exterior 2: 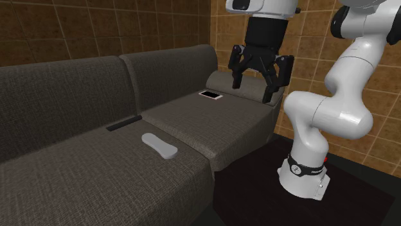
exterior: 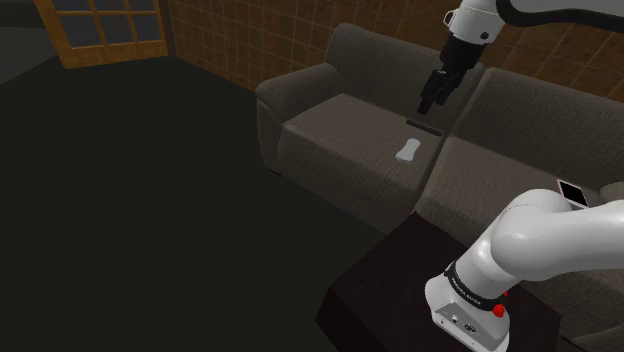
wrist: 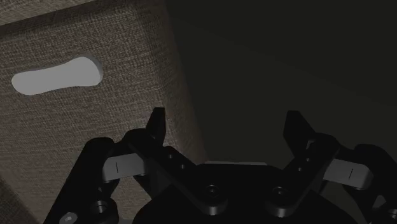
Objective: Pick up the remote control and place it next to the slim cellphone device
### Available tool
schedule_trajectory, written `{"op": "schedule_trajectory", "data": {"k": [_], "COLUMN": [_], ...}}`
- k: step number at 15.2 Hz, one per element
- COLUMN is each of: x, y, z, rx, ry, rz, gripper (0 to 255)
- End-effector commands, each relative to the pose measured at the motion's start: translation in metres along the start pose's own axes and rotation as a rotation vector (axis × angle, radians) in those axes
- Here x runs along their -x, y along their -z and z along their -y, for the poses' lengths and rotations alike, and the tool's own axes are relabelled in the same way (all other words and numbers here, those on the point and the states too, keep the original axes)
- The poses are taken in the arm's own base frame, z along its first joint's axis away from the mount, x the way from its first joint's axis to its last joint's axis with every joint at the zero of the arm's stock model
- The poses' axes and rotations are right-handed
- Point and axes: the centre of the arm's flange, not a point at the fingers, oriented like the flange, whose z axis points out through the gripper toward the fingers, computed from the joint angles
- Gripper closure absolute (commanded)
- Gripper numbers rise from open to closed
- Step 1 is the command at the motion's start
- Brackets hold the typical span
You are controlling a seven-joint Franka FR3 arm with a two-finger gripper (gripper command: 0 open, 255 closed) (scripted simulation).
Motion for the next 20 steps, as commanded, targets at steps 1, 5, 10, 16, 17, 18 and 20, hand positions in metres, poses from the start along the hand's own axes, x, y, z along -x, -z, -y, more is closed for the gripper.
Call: {"op": "schedule_trajectory", "data": {"k": [1,5,10,16,17,18,20], "x": [0.000,-0.033,-0.068,-0.099,-0.104,-0.107,-0.114], "y": [0.000,-0.032,-0.072,-0.121,-0.129,-0.137,-0.154], "z": [0.000,-0.029,-0.070,-0.127,-0.137,-0.147,-0.167], "rx": [0.000,-0.004,-0.009,-0.016,-0.017,-0.018,-0.020], "ry": [0.000,-0.131,-0.295,-0.492,-0.525,-0.558,-0.623], "rz": [0.000,0.010,0.022,0.037,0.039,0.041,0.046], "gripper": [0,0,0,0,0,0,0]}}
